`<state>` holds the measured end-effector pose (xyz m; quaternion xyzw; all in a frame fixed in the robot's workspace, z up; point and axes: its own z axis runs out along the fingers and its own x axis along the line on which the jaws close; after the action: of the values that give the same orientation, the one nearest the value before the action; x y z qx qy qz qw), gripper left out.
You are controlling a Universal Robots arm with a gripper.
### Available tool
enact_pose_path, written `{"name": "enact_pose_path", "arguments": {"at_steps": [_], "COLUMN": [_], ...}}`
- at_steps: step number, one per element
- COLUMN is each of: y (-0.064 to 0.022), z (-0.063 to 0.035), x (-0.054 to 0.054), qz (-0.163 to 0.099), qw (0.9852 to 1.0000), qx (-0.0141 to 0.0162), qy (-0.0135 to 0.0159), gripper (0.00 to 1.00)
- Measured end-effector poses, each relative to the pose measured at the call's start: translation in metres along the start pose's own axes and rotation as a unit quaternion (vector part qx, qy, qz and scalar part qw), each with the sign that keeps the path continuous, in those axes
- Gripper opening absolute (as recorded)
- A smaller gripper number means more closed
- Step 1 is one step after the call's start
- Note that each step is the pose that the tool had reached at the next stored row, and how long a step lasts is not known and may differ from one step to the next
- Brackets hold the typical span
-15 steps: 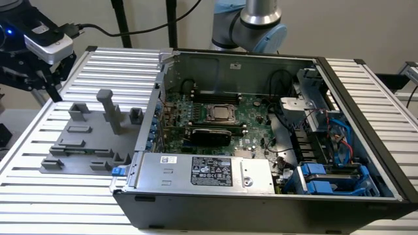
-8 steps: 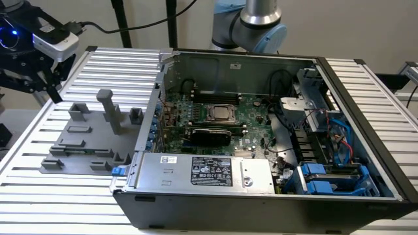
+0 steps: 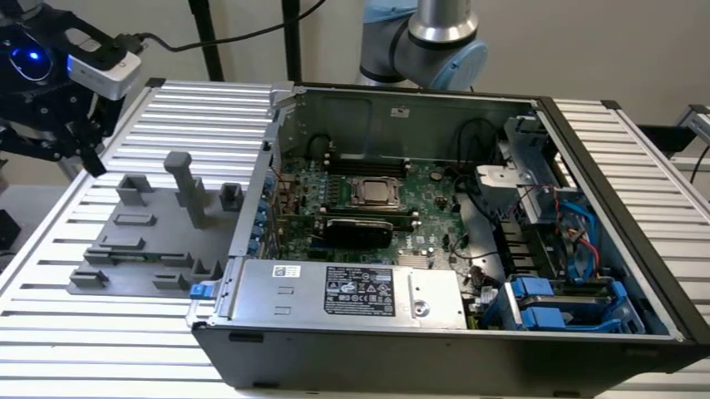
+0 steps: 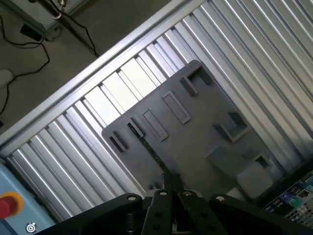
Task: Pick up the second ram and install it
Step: 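Pick up the second ram and move it above second insertion slot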
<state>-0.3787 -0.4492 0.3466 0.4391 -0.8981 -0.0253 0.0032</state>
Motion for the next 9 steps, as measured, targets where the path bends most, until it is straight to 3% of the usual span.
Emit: {"name": "enact_pose_path", "arguments": {"at_steps": [5, 9], "y": [-0.0001, -0.0001], "z": [0.0011, 0.0022], "x": [0.0000, 0.0000], "qz": [-0.045, -0.081], "qw": [0.9990, 0.9967], "qx": [-0.0008, -0.0014], "qy": [0.0022, 0.0039], "gripper": [0.11, 0.11]}}
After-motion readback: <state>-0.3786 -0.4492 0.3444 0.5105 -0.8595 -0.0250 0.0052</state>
